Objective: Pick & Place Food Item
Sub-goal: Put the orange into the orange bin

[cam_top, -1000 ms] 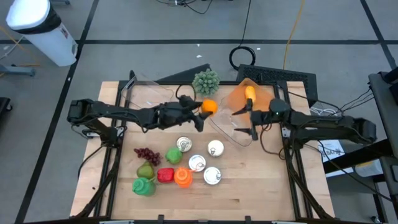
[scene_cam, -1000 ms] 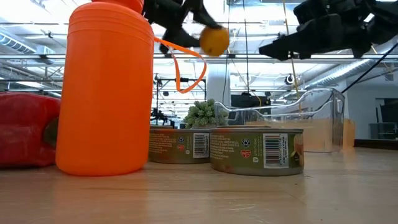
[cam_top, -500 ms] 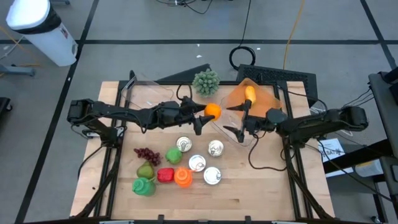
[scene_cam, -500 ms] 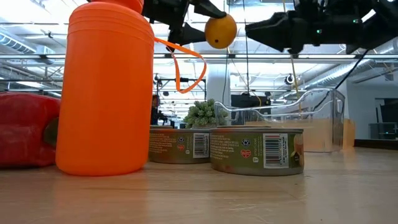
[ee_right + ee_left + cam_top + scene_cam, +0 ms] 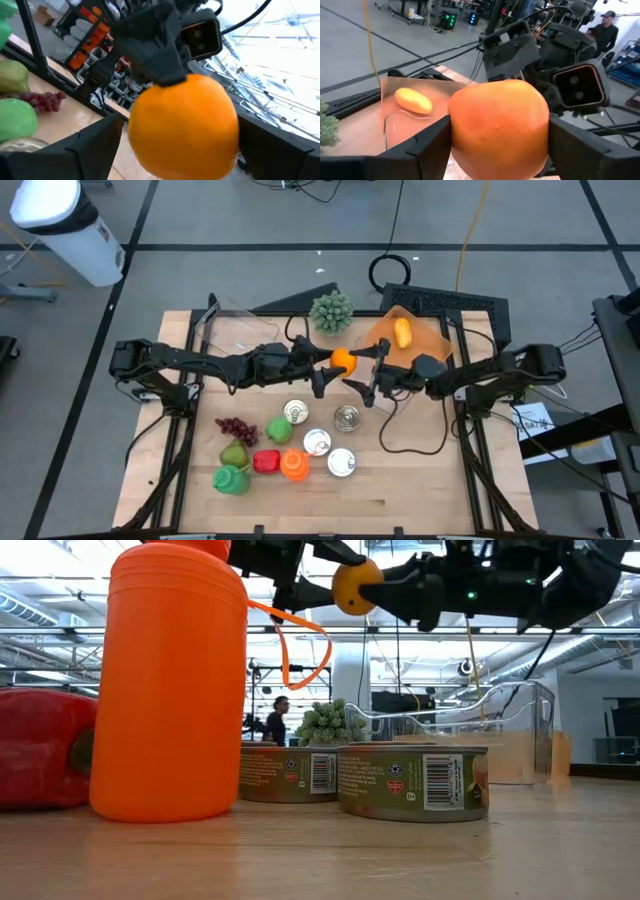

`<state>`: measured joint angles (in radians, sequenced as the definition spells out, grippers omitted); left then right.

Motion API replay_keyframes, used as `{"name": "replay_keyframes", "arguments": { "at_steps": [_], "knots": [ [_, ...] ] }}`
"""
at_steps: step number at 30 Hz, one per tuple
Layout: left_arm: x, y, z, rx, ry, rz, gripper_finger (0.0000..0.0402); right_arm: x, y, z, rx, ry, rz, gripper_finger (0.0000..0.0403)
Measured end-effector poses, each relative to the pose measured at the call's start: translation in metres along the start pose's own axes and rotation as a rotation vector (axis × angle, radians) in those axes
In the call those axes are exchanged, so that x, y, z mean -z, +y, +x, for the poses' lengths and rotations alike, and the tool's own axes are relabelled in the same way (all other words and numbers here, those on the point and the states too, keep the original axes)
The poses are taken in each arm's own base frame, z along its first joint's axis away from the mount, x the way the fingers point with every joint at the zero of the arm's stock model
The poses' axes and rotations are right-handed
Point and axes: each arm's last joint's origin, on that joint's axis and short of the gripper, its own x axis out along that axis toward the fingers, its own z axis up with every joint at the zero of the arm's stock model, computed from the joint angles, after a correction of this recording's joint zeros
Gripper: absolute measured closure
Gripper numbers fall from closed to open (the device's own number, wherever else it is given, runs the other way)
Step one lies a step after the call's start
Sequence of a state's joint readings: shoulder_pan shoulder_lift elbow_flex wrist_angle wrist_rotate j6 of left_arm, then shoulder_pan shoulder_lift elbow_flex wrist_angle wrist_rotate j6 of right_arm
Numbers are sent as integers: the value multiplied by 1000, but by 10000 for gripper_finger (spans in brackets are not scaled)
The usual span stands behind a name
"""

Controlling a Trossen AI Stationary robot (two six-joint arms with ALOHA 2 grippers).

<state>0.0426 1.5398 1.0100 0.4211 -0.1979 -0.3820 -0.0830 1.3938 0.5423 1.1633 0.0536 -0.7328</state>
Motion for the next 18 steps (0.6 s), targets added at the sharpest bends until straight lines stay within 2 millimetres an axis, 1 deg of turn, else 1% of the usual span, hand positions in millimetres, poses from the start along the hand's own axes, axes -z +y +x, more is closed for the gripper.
{"name": "replay_keyframes", "arguments": {
  "at_steps": [3,7,9,11,13,18],
  "knots": [
    [0,-2,0,22,-1,6,105,1,1,10,3,5,-13,41],
    [0,-3,-1,18,2,9,109,2,2,15,5,6,-13,42],
    [1,-2,-1,10,9,9,113,3,2,15,2,13,-3,52],
    [1,-2,-1,10,10,5,112,3,2,15,13,23,21,69],
    [1,-2,-1,13,10,9,102,1,2,14,34,43,36,88],
    [1,0,0,12,18,52,60,-2,6,13,43,97,62,91]
  ]
}}
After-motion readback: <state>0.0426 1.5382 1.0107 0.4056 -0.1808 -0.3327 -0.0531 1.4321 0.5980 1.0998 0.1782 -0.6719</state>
